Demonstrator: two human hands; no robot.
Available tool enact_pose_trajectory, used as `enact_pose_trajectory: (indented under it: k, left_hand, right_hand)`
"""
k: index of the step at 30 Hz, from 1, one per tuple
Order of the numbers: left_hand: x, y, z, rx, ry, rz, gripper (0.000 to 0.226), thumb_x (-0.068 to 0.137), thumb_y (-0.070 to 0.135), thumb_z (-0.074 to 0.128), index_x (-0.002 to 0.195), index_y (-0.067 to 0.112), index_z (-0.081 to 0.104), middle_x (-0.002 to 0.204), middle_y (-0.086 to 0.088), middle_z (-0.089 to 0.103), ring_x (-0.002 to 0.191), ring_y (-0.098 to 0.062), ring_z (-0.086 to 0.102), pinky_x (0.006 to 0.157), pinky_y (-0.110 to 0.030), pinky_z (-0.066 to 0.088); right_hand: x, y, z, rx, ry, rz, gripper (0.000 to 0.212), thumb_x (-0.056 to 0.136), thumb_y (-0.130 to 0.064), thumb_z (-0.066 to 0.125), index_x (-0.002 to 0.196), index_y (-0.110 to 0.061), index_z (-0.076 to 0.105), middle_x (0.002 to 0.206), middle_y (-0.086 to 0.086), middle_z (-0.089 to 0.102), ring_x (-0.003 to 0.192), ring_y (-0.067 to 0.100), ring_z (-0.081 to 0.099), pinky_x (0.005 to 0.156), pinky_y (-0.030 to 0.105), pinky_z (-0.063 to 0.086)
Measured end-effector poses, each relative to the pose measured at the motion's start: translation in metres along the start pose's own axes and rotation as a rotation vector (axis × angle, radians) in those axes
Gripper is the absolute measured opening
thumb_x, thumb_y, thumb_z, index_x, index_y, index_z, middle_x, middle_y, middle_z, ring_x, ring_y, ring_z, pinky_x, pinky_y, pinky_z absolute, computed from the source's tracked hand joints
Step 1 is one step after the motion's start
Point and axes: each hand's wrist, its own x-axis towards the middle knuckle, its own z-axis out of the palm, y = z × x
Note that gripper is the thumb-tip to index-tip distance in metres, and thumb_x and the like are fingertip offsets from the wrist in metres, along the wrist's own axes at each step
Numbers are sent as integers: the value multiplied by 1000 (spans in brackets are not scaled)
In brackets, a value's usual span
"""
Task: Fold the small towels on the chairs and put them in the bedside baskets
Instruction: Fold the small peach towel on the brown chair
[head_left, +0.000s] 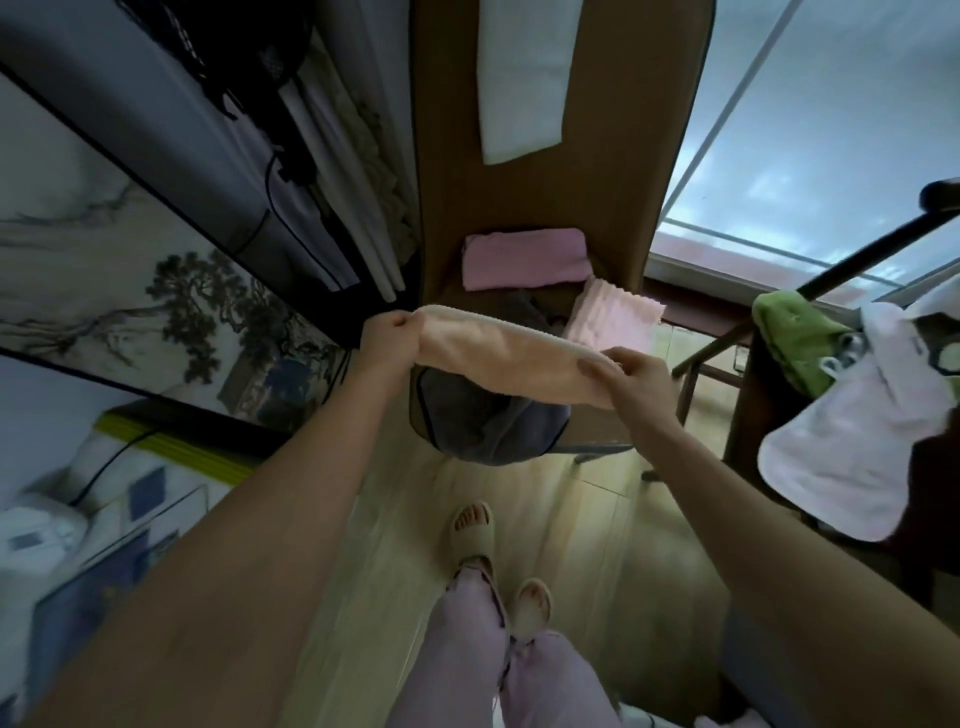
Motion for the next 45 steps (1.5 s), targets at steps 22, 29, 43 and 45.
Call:
enact_pose_trajectory:
  k: [22, 29, 43, 45]
  left_hand:
    - [30, -12, -16, -405, 33, 20, 26, 97, 19, 49, 119, 12, 60, 105, 1, 59, 101, -15, 56, 79, -21, 45]
    - [59, -131, 12, 12, 33, -24, 28, 96, 28, 46, 115, 16, 62, 114, -2, 60, 99, -19, 54, 82, -32, 46]
    - [128, -180, 43, 85, 127, 109, 32, 102, 31, 44, 117, 6, 58, 100, 1, 57, 89, -13, 54, 61, -23, 39]
    - [138, -180, 45, 114, 145, 132, 32, 102, 32, 43, 116, 6, 57, 98, 2, 56, 88, -12, 54, 60, -21, 39]
  right_hand:
    - [-8, -20, 44, 5, 277, -103, 16, 98, -30, 54, 92, -18, 64, 76, -12, 58, 74, 1, 55, 68, 21, 46]
    - [-16, 84, 102, -197, 152, 53, 18, 93, -25, 54, 94, -15, 68, 84, 2, 65, 88, 25, 60, 77, 44, 52]
    - [77, 87, 148, -131, 385, 9, 21, 98, -26, 53, 84, -12, 59, 74, -6, 55, 74, 8, 51, 67, 18, 40]
    - [94, 84, 154, -127, 381, 7, 22, 99, -28, 51, 87, -12, 59, 77, -6, 56, 75, 9, 51, 66, 18, 37]
